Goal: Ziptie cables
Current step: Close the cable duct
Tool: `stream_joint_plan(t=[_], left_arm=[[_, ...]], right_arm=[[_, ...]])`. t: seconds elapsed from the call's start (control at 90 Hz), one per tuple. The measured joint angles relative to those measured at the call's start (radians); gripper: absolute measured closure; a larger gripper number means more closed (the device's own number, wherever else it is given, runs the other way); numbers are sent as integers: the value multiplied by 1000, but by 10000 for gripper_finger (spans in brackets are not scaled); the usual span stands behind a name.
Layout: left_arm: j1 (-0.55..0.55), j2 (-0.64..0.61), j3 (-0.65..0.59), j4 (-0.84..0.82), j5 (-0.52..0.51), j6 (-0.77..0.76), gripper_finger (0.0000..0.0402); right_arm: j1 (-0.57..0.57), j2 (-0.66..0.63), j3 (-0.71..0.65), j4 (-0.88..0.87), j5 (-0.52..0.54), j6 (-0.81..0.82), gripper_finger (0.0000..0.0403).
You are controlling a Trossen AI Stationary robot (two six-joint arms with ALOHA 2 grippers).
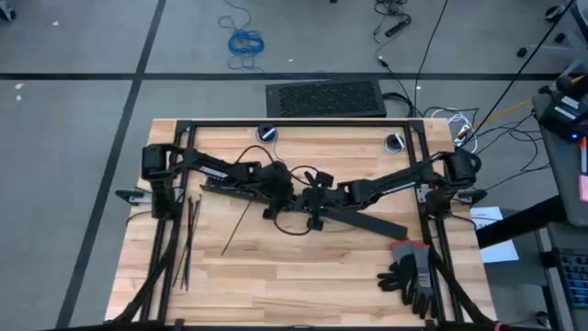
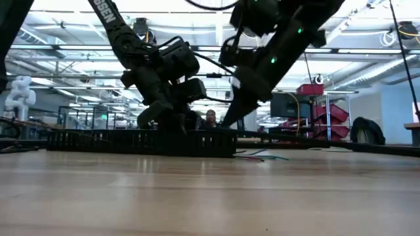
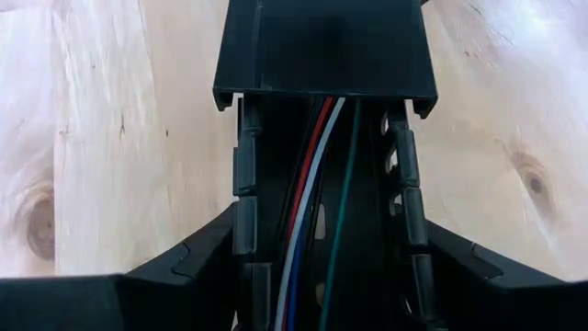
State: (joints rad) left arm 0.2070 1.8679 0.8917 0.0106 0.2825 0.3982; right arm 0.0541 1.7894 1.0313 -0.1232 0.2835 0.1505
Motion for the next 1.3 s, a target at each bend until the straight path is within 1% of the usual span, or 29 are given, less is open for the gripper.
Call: stream_joint_plan(t=[0.111,0.278,0.6,0.778,0.989,1.2,1.3], left_arm=[[0,0,-1,5,0,0,159],[-2,0,-2,20,1,2,158],[-19,0,-2,31,-4,1,158],[-28,0,-1,76,-3,-2,152],[-31,-46,0,37,-10,-1,116],[-34,-120,3,-1,-6,-44,112],[-40,-150,4,-63,-14,-50,112]], right_arm=[[-16,23,4,14,-12,-10,403],[-38,48,6,67,-85,-41,403],[-66,51,4,79,-119,-58,403],[-71,52,3,83,-119,-58,403],[-73,61,3,88,-126,-59,403],[-74,107,6,122,-125,-59,403],[-74,117,7,141,-127,-59,403]])
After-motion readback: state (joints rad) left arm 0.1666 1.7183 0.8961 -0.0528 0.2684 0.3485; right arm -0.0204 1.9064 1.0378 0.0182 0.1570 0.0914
